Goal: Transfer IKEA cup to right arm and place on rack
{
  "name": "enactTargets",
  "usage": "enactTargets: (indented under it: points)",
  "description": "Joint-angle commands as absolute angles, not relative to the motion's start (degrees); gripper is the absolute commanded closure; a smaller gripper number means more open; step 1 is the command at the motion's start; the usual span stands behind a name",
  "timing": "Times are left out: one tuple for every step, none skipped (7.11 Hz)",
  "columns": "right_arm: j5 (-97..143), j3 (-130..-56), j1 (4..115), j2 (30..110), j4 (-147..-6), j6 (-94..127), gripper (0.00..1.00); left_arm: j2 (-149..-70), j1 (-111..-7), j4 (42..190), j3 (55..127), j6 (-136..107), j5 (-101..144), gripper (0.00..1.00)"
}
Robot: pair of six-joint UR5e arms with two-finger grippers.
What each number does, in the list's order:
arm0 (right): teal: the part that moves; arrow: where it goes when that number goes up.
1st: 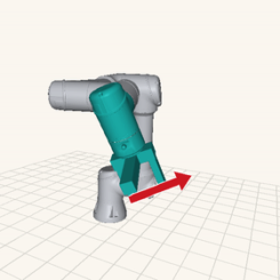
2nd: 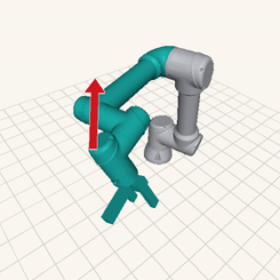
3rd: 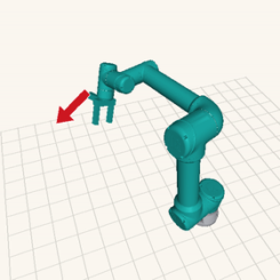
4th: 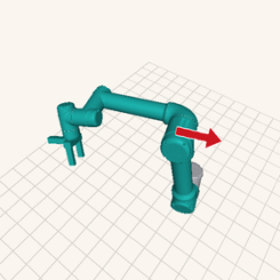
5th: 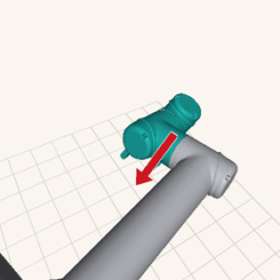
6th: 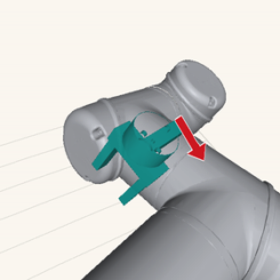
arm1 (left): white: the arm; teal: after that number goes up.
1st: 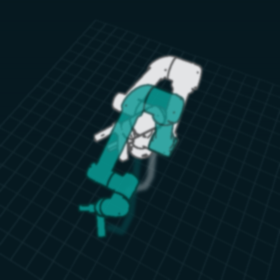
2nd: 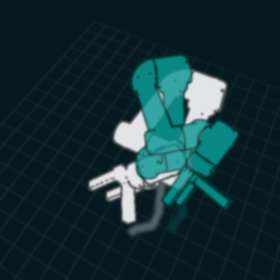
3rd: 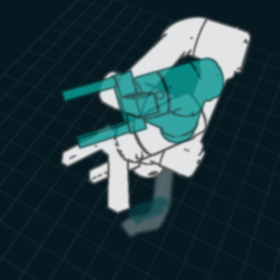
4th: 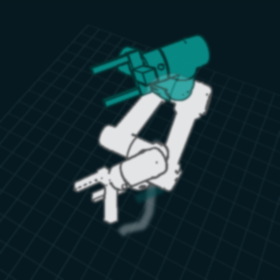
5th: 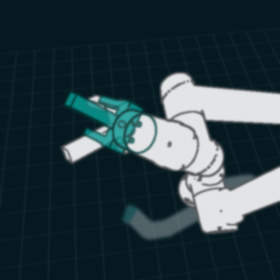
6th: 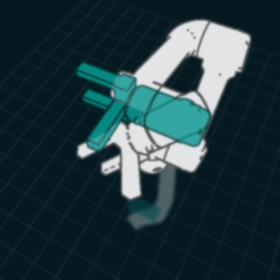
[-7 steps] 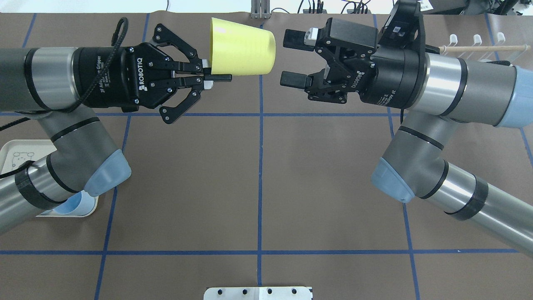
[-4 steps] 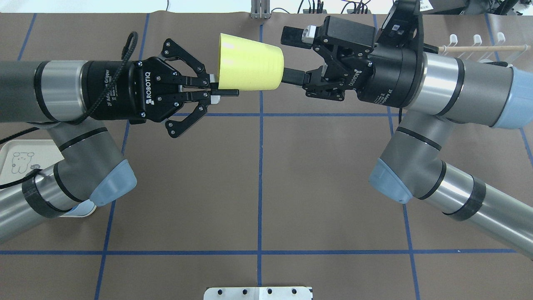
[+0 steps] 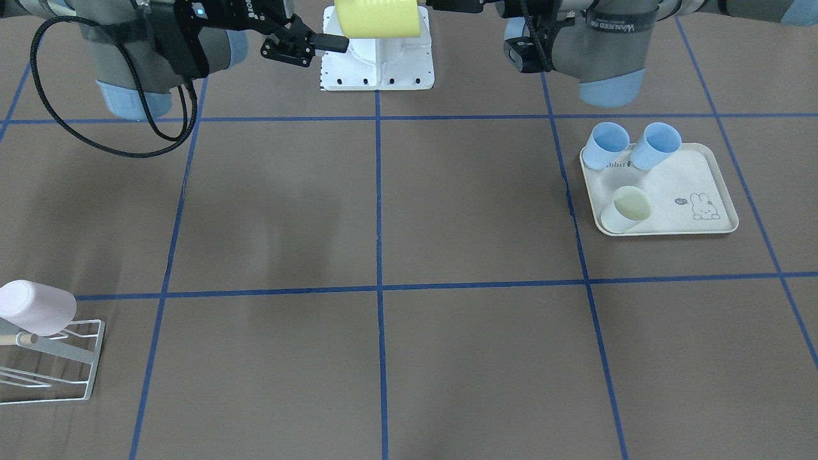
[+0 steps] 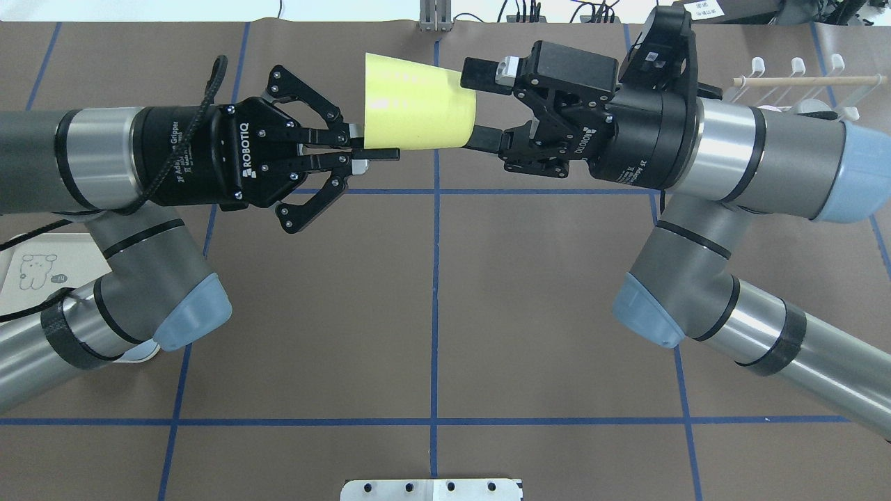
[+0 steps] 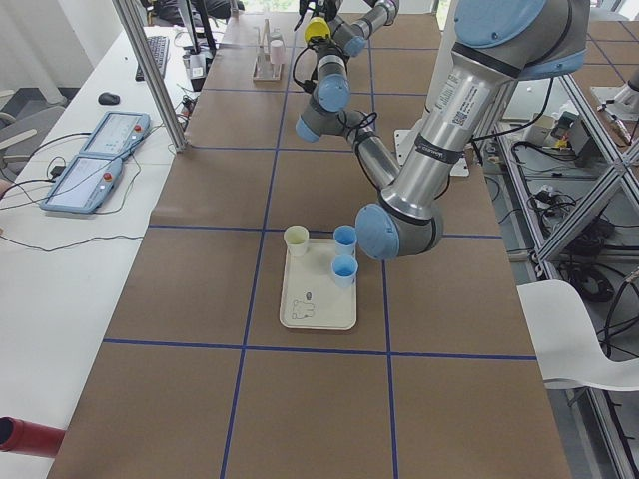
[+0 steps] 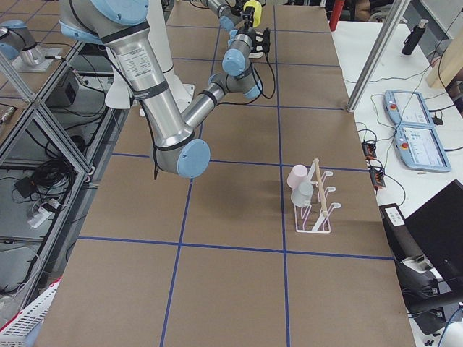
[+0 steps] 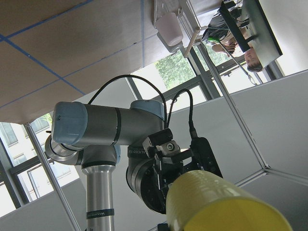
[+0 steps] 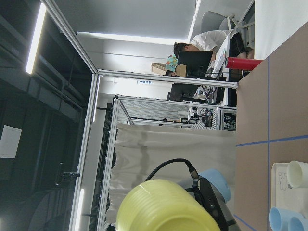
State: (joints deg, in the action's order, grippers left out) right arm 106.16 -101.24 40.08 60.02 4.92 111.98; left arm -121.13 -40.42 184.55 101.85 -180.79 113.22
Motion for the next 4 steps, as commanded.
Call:
enactTargets:
  points:
    - [106.00, -101.34, 39.99, 58.98, 5.70, 112.06, 0.02, -121.29, -39.73, 184.83, 102.04, -180.79, 111.97, 1.00]
    - [104.86, -101.25, 39.73, 58.97, 7.10, 112.15, 0.02, -121.29, -39.64, 185.88, 101.95, -180.79, 111.97, 1.00]
    - [104.77, -101.16, 39.64, 59.06, 7.12, 112.15, 0.02, -121.29, -39.55, 185.98, 102.04, -181.66, 111.97, 1.00]
    - [104.77, -101.08, 39.55, 59.06, 7.21, 112.15, 0.02, -121.20, -39.55, 186.67, 102.04, -181.76, 111.97, 1.00]
